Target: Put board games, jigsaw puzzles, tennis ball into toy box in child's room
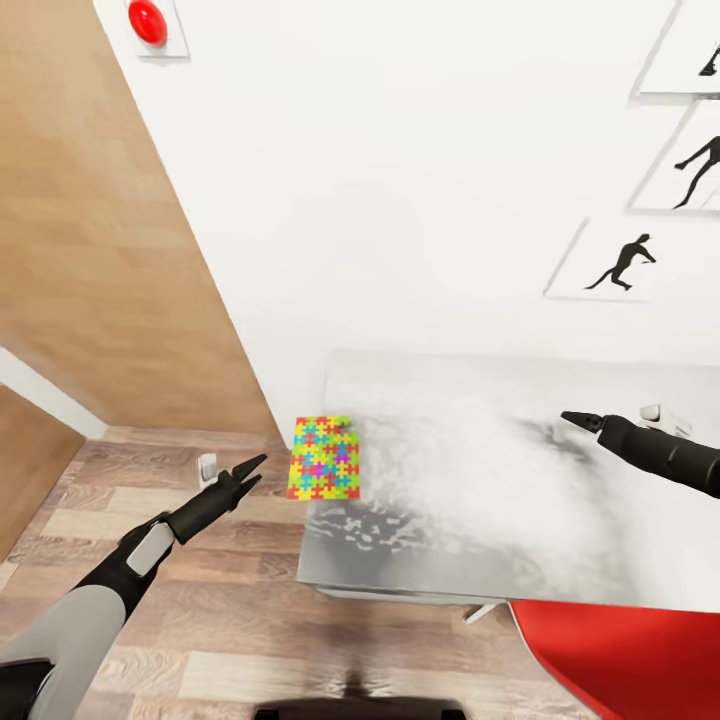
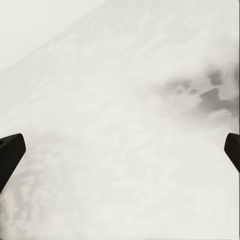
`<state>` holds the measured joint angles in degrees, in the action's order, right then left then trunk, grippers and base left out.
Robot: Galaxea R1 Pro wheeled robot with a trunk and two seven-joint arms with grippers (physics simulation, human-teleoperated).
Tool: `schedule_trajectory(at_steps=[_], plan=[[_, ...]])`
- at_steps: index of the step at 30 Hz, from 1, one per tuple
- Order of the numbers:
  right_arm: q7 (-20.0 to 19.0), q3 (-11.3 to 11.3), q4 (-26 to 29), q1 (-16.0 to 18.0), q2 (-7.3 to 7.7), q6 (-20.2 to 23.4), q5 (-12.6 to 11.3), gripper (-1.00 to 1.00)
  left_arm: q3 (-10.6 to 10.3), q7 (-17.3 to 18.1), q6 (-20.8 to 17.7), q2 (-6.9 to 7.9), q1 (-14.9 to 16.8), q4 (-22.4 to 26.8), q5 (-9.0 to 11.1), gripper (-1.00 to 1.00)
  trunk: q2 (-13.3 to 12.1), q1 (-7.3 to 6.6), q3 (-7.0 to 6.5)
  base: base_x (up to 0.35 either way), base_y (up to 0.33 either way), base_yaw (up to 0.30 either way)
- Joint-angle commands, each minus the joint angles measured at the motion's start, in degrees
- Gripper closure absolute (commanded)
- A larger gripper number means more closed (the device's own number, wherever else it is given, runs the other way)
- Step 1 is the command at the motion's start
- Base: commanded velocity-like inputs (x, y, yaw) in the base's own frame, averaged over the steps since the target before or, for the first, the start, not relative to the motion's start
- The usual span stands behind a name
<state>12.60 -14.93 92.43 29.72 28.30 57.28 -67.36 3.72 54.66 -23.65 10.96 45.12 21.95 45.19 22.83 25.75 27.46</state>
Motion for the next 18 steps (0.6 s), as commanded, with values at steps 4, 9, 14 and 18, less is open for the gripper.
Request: schedule_trajectory(at_steps=[4,9,14,18], plan=[[0.58,-0.01,0.03,0.06,0.00,0.20,-0.58,-1.00,0.10,0.11,-0.52,0.02,0.04,-0.03,0.32,-1.00,0.09,0.03,-0.04,0.000,0.000,-0.231],[0.58,-0.01,0.03,0.06,0.00,0.20,-0.58,-1.00,0.08,0.10,-0.55,-0.02,0.05,-0.05,0.33,-1.00,0.09,0.03,-0.19,0.000,0.000,-0.249],[0.58,-0.01,0.03,0.07,0.00,0.20,-0.58,-1.00,0.11,0.10,-0.57,-0.04,0.06,-0.05,0.34,-1.00,0.09,0.03,-0.35,0.000,0.000,-0.258],[0.58,-0.01,0.03,0.07,0.00,0.20,-0.58,-1.00,0.12,0.10,-0.59,-0.07,0.06,-0.06,0.32,-1.00,0.09,0.03,-0.47,0.000,0.000,-0.242]])
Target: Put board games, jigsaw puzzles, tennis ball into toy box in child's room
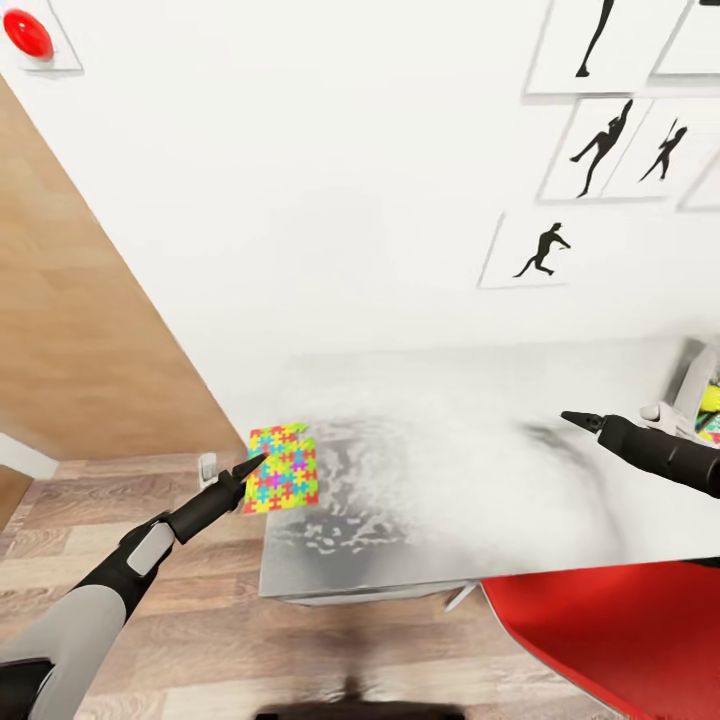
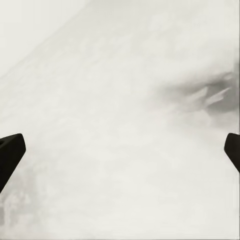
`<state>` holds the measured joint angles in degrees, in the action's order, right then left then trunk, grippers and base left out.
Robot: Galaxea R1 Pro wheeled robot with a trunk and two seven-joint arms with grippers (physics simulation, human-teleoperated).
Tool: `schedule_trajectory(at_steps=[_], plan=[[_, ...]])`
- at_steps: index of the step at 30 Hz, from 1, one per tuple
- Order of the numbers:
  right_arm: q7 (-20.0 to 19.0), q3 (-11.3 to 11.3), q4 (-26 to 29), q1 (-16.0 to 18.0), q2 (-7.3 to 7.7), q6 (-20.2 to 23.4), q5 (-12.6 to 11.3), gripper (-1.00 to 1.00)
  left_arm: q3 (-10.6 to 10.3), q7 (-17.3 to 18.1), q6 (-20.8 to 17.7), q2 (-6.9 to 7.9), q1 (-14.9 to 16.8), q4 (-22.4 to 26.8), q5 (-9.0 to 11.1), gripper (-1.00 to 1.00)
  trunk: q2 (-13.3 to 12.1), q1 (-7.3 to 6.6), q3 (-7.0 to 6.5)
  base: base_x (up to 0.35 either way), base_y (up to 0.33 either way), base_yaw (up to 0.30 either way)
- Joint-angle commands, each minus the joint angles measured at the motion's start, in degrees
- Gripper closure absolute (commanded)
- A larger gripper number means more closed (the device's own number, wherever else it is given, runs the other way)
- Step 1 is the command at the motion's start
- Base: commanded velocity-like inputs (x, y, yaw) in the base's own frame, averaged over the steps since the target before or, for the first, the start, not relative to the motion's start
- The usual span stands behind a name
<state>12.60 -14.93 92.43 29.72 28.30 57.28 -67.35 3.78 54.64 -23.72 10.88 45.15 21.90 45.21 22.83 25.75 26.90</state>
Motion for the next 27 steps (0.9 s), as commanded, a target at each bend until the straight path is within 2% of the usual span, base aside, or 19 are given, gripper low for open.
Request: schedule_trajectory(at_steps=[1,7,17,18,27], plan=[[0.58,-0.01,0.03,0.07,0.00,0.20,-0.59,-1.00,0.05,0.11,-0.52,0.01,0.02,-0.01,0.30,-1.00,0.09,0.03,0.06,0.000,0.000,-0.171],[0.58,-0.01,0.03,0.07,0.00,0.20,-0.59,-1.00,0.06,0.11,-0.49,-0.03,0.02,-0.01,0.28,-1.00,0.09,0.03,-0.03,0.000,0.000,-0.114],[0.58,0.09,0.03,0.06,-0.06,0.20,-0.59,-1.00,0.08,0.11,-0.46,0.05,0.02,-0.01,0.26,-1.00,0.09,0.03,-0.06,0.000,0.000,-0.028],[0.58,0.14,0.03,0.06,-0.05,0.20,-0.59,-1.00,0.08,0.11,-0.48,0.06,0.02,-0.01,0.25,1.00,0.09,0.03,-0.06,0.000,0.000,-0.009],[0.58,0.47,0.03,0.07,-0.08,0.19,-0.59,-1.00,0.10,0.11,-0.46,0.10,0.01,-0.01,0.28,1.00,0.09,0.03,-0.07,0.000,0.000,-0.004]])
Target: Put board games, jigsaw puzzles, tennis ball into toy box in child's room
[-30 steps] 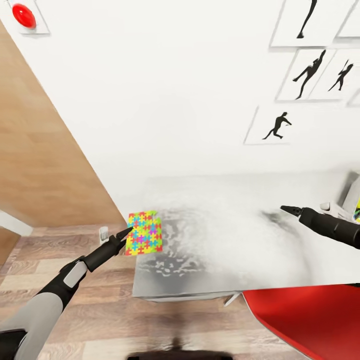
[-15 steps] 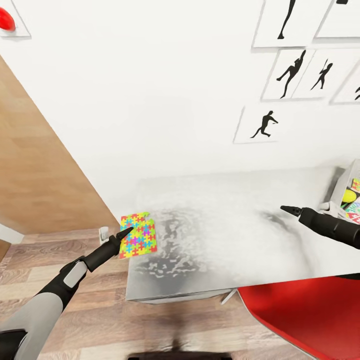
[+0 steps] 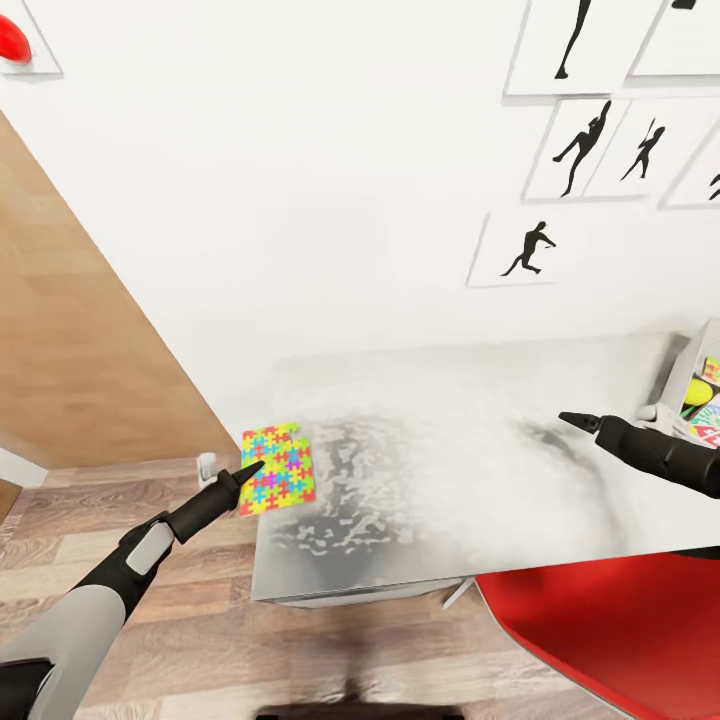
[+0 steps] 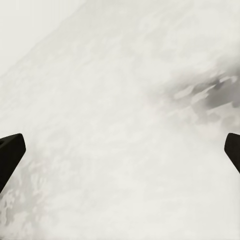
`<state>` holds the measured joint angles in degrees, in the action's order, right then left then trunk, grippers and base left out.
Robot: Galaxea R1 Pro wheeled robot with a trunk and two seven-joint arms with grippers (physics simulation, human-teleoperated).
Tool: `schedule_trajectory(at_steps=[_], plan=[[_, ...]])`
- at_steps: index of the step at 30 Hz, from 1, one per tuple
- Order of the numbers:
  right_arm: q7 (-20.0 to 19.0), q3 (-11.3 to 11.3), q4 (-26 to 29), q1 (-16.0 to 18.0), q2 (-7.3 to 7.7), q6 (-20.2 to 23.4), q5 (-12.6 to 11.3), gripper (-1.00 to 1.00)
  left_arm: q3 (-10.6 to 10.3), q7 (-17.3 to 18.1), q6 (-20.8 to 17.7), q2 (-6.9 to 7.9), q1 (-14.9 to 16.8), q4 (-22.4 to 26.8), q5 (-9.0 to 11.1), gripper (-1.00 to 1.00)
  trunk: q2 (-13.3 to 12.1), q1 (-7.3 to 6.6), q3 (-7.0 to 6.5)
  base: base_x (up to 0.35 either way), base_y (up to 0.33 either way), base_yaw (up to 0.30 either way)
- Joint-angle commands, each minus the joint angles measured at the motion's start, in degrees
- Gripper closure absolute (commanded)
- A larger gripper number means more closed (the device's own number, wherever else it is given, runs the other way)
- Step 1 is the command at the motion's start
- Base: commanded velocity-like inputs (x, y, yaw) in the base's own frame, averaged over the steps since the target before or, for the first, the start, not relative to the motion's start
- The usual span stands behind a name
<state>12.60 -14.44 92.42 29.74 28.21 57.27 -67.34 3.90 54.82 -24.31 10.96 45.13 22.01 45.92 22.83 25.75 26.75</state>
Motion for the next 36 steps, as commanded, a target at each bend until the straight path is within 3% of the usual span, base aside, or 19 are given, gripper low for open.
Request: schedule_trajectory(at_steps=[1,13,25,31,36], plan=[[0.58,0.00,0.04,0.05,0.01,0.20,-0.60,-1.00,0.00,-0.06,0.15,0.02,0.01,-0.13,-0.43,1.00,0.09,0.04,0.09,0.000,0.000,-0.001],[0.58,0.89,0.05,0.05,0.00,0.09,-0.60,-1.00,0.05,0.41,0.46,0.21,-0.28,-0.13,-0.23,1.00,0.09,0.04,0.09,0.000,0.000,0.000],[0.58,1.41,0.04,0.05,0.00,0.05,-0.60,-1.00,-0.02,8.00,0.42,0.45,-0.51,0.99,-0.16,1.00,0.09,0.04,0.09,0.000,0.000,0.000],[0.38,1.49,0.09,0.05,0.08,0.27,-0.63,-1.00,-0.10,10.10,-0.47,0.39,-1.47,5.74,-0.04,1.00,0.09,0.04,0.09,0.000,0.000,0.000],[-3.20,1.51,0.07,-0.63,0.21,0.36,-0.62,-1.00,-0.15,9.75,-4.57,-0.29,-4.05,15.16,-0.04,1.00,0.09,0.04,0.09,0.000,0.000,0.000]])
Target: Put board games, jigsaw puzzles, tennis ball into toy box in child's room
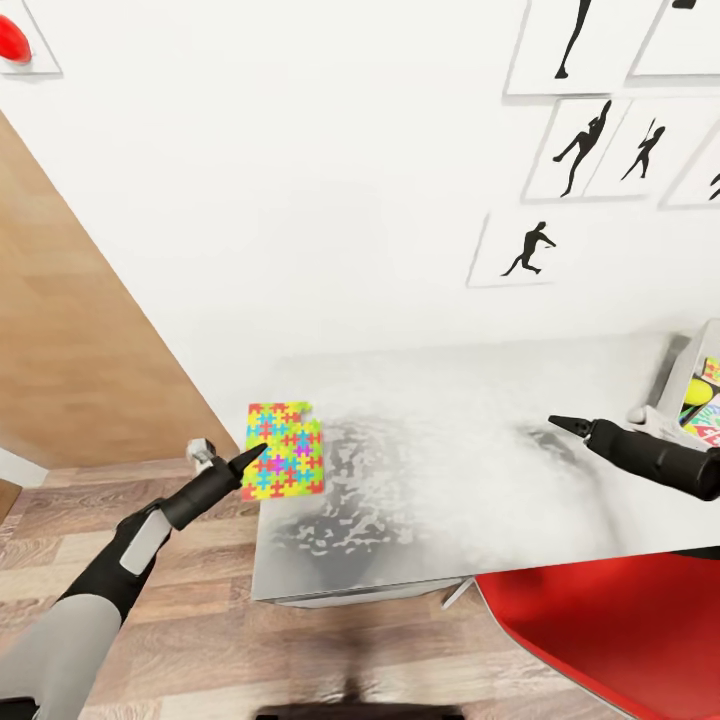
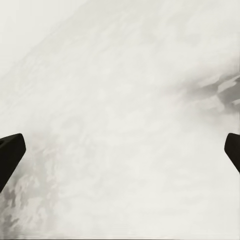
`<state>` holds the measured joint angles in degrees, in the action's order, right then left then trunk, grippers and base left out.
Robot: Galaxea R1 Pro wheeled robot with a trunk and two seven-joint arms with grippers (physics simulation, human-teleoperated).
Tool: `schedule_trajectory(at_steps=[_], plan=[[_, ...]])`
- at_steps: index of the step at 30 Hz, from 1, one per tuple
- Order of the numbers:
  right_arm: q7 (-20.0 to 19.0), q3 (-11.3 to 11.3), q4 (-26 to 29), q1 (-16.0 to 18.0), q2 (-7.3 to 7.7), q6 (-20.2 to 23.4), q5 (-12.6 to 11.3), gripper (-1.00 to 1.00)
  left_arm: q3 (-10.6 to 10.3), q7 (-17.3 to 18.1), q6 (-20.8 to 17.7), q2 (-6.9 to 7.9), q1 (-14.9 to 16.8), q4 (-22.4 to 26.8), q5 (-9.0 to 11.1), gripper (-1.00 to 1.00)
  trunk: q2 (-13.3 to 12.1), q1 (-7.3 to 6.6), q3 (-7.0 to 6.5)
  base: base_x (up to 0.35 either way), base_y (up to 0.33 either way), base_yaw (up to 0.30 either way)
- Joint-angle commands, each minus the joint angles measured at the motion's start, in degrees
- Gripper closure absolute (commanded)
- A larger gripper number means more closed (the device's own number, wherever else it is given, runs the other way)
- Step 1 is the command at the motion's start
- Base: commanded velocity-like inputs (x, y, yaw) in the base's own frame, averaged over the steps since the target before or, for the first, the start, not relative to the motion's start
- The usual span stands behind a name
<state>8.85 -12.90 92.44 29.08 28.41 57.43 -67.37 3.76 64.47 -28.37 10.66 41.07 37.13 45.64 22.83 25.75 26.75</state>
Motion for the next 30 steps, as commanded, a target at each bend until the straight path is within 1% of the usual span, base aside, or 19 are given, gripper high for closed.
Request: schedule_trajectory(at_steps=[1,2,6,11,17,22,24,25,28,29,30], plan=[[-1.30,-0.02,0.04,-0.77,0.13,0.17,-0.57,-1.00,0.00,-0.40,-1.47,-0.18,-0.84,3.01,0.28,1.00,0.09,0.03,0.08,0.000,0.000,0.000],[-1.30,-0.02,0.04,-0.77,0.13,0.17,-0.57,-1.00,0.00,-0.40,-1.47,-0.18,-0.84,3.01,0.28,1.00,0.09,0.03,0.08,0.000,0.000,0.000],[-4.49,-0.06,0.03,-2.03,0.45,0.02,-0.49,-1.00,0.02,-1.40,-2.58,-0.44,-2.16,7.52,0.33,1.00,0.09,0.03,0.08,0.000,0.000,0.000],[-6.18,-0.09,0.02,-2.58,0.59,-0.06,-0.36,-1.00,0.02,-1.95,-3.04,-0.61,-2.82,9.92,0.58,1.00,0.09,0.03,0.08,0.000,0.000,0.000],[-6.91,-0.12,0.02,-2.81,0.65,-0.10,-0.28,-1.00,-0.07,-2.17,-3.40,-0.67,-3.12,11.46,1.08,1.00,0.09,0.03,0.08,0.000,0.000,0.000],[-7.24,-0.33,0.02,-2.91,0.72,-0.11,-0.21,-1.00,-0.25,-2.37,-5.36,-0.84,-3.82,14.58,1.29,1.00,0.09,0.03,0.08,0.000,0.000,0.000],[-7.38,-0.44,0.02,-3.00,0.76,-0.13,-0.18,-1.00,-0.26,-2.96,-6.82,-1.33,-4.51,17.21,1.31,1.00,0.09,0.03,0.08,0.000,0.000,0.000],[-7.38,-0.44,0.02,-3.00,0.76,-0.13,-0.18,-1.00,-0.26,-2.96,-6.82,-1.33,-4.51,17.21,1.31,1.00,0.09,0.03,0.08,0.000,0.000,0.000],[-8.24,-0.58,0.02,-3.28,0.83,-0.17,-0.11,-1.00,-0.24,-5.49,-9.71,-2.45,-5.51,22.31,1.35,1.00,0.09,0.03,0.08,0.000,0.000,0.000],[-8.24,-0.58,0.02,-3.28,0.83,-0.17,-0.11,-1.00,-0.24,-5.49,-9.71,-2.45,-5.51,22.31,1.35,1.00,0.09,0.03,0.08,0.000,0.000,0.000],[-8.90,-0.63,0.02,-3.45,0.89,-0.18,-0.10,-1.00,-0.28,-6.76,-10.74,-2.85,-5.90,24.38,1.35,1.00,0.09,0.03,0.08,0.000,0.000,0.000]])
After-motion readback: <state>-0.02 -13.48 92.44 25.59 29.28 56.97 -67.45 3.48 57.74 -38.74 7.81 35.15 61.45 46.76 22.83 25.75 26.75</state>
